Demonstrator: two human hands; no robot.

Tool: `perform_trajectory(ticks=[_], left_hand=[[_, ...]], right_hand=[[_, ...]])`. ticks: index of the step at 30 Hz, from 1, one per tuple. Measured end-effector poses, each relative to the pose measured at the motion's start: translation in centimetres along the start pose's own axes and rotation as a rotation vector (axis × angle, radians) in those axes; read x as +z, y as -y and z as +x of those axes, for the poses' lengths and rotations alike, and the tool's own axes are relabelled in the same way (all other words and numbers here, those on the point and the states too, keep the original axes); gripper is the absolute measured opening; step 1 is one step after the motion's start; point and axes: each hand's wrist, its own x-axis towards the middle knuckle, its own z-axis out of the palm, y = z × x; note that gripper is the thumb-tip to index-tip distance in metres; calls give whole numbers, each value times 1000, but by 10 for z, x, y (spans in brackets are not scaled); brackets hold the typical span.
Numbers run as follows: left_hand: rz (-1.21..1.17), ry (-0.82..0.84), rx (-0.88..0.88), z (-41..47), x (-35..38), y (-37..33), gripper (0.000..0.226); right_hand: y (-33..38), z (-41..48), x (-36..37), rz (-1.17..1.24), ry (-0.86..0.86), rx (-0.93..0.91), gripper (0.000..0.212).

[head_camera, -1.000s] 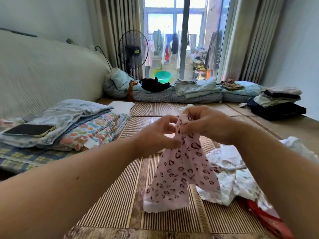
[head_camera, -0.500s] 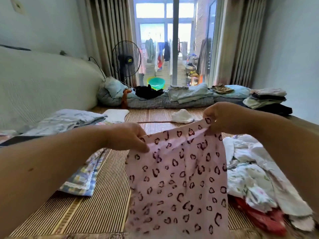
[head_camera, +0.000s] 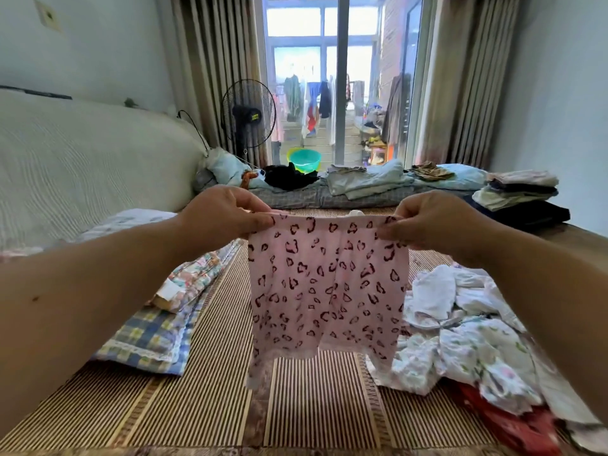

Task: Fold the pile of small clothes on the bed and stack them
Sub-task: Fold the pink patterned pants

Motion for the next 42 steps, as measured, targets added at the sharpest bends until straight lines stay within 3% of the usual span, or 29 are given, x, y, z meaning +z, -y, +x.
perform_trajectory(ticks=[3,6,12,19,22,24,28,31,33,36,40,42], left_hand=[[114,31,-54,-1,-2,-1,47],[101,70,-219,-4,-1,-9,16],[-53,136,-486,-8,13,-35,14],[-114,324,-389,-19,26,-69,20],[-145,367,-333,-23,23,-68,23],[-96,419,-277,-26,20,-65,28],[195,450,-109,-27,11,-67,19],[298,358,-19,-13,4,-57,47],[257,481,-76,-6,4,-42,61],[240,537,-130,3,10,-16,33],[192,340,-219,28,22,7,22],[220,258,-259,40,31,14,17]], right_hand=[[10,-1,3,298,8,70,22],[17,-3,10,436,13,194,18],[31,-12,47,460,-34,270,16],[50,-19,69,602,-39,90,13],[48,-22,64,609,91,62,18],[45,-24,64,571,137,30,20],[42,-20,72,423,41,1,9],[46,-15,74,430,70,-9,6],[48,-8,69,445,90,-31,11],[45,5,62,371,82,-30,18],[30,29,66,12,21,-47,5],[21,46,72,-167,37,-51,11]])
